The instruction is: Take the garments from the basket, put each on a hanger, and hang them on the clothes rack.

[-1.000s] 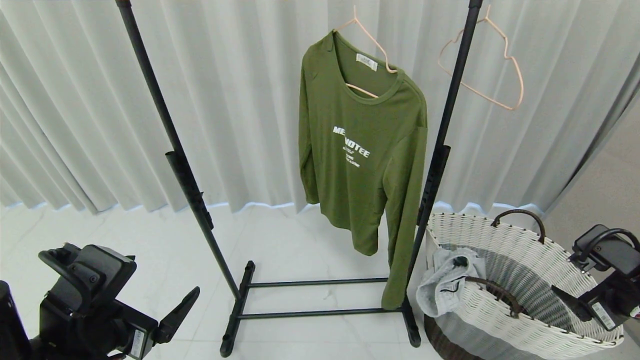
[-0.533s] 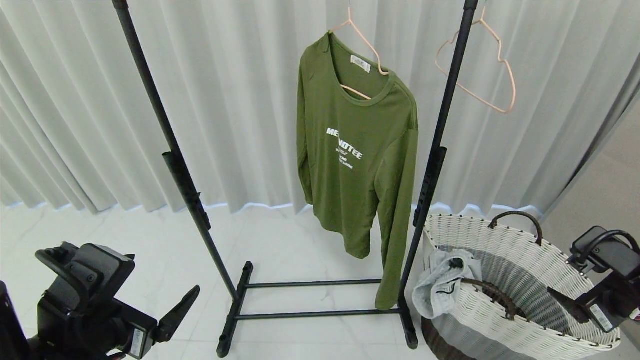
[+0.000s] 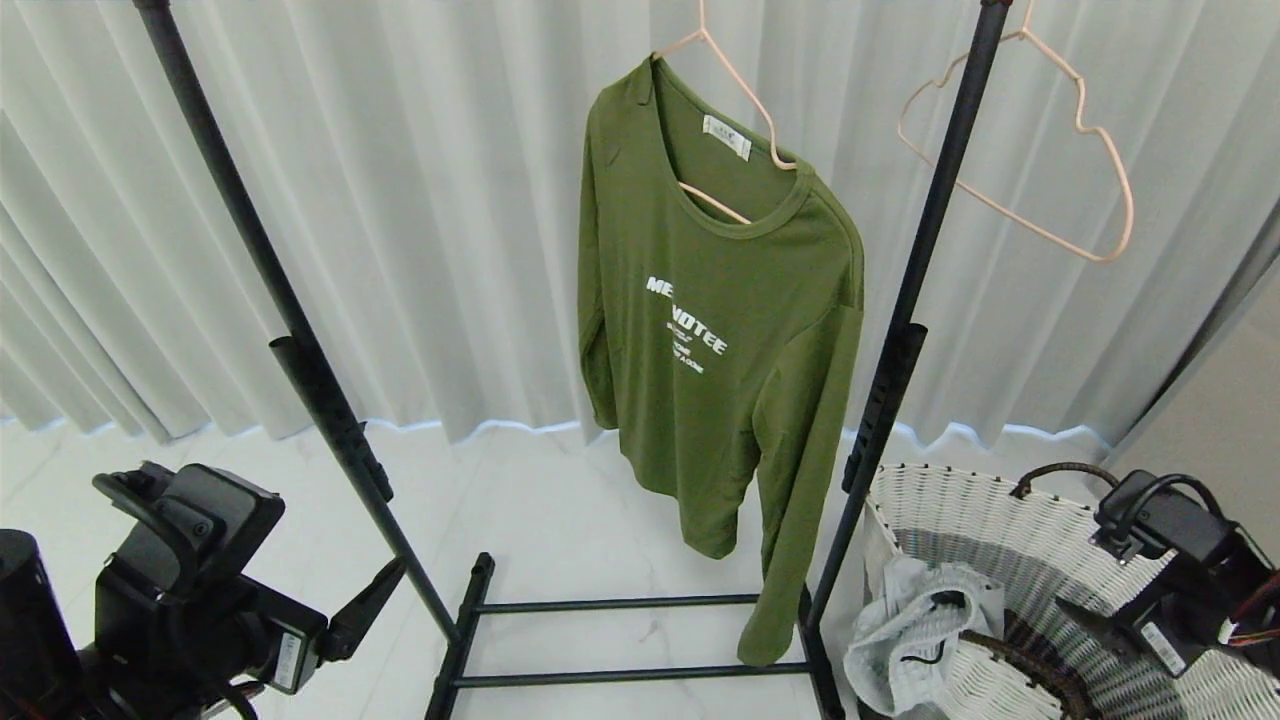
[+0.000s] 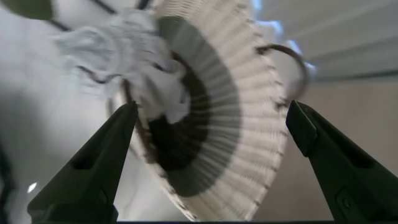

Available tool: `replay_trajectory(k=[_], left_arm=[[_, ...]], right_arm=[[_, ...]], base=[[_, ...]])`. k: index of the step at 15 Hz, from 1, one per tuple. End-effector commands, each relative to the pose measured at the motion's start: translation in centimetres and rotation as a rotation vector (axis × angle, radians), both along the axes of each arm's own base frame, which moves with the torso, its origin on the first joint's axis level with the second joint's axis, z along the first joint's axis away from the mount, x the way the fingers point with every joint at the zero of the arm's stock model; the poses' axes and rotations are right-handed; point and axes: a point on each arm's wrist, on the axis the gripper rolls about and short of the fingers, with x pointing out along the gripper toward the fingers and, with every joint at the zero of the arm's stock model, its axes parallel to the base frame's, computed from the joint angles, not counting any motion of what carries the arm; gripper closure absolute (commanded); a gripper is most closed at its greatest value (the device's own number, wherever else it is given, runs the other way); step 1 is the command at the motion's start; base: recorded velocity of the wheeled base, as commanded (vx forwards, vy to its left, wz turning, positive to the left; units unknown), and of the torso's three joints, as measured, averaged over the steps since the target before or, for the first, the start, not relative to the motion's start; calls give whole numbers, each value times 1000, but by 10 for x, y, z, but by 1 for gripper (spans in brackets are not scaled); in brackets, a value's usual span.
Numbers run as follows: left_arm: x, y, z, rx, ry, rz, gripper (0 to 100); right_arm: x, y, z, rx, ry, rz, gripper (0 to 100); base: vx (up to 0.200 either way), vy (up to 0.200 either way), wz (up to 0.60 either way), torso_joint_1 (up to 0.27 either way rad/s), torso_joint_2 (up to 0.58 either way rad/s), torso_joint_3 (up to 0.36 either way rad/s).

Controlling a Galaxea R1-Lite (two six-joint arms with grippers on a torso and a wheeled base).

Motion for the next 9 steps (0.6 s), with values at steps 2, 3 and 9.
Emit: replay_trajectory(k=[2,3,9], left_arm=[[5,-2,0,6,7,-1,0],[6,-2,1,5,4,-1,0],[6,-3,1,5,7,-5,0]], right_arm=[[15,17,-28,22,153,103,0],[19,26,-34,40,172,121,0],[51,44,-61,65,155,21,0]], base=[[0,0,0,0,0,0],[0,0,0,0,0,0],[0,0,0,0,0,0]])
